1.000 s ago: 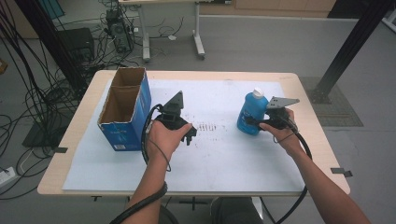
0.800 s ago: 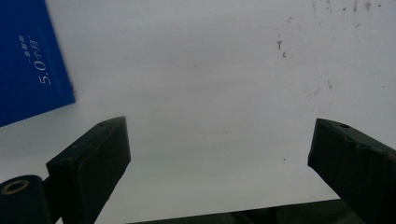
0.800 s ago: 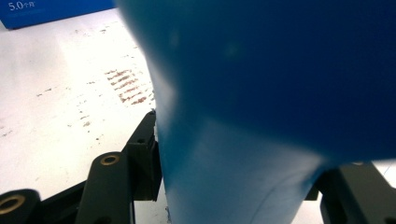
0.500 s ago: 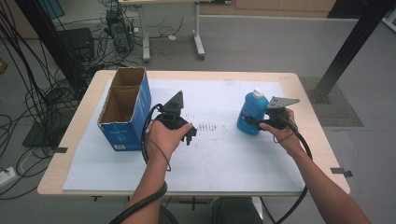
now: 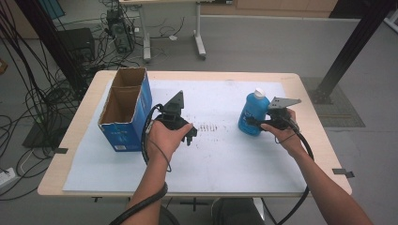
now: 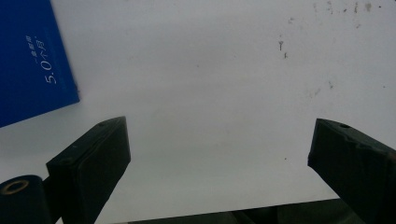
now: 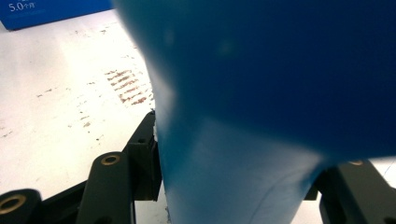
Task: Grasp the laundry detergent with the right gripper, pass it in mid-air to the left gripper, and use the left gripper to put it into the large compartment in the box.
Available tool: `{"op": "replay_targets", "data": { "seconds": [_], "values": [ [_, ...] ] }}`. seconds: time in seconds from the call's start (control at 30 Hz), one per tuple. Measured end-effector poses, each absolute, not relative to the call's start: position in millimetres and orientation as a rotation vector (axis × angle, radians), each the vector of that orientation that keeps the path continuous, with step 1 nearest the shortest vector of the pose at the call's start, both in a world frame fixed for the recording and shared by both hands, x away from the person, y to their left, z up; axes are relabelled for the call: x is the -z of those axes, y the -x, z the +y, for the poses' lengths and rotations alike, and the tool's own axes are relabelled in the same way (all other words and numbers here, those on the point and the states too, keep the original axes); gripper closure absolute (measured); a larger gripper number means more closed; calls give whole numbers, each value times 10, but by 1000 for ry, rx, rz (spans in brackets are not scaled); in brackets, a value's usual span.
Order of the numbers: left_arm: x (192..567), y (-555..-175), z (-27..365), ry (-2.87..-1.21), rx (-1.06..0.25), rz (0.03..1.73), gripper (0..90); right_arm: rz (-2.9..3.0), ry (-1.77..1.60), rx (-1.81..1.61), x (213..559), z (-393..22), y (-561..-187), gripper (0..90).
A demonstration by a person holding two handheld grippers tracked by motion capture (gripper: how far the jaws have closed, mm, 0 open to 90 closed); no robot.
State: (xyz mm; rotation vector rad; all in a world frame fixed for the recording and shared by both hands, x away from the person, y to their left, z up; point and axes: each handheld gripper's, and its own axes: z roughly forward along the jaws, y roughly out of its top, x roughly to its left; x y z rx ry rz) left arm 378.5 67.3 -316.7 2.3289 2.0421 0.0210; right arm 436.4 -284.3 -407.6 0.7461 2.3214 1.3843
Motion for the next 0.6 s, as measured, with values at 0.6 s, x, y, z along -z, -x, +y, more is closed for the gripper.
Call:
{"op": "replay_targets", "data": {
  "seconds": [0.6],
  "values": [
    [3165, -3783, 669, -2334, -25, 2039, 60, 2320, -746, -1385, 4076, -2842, -4364, 422]
  ]
}}
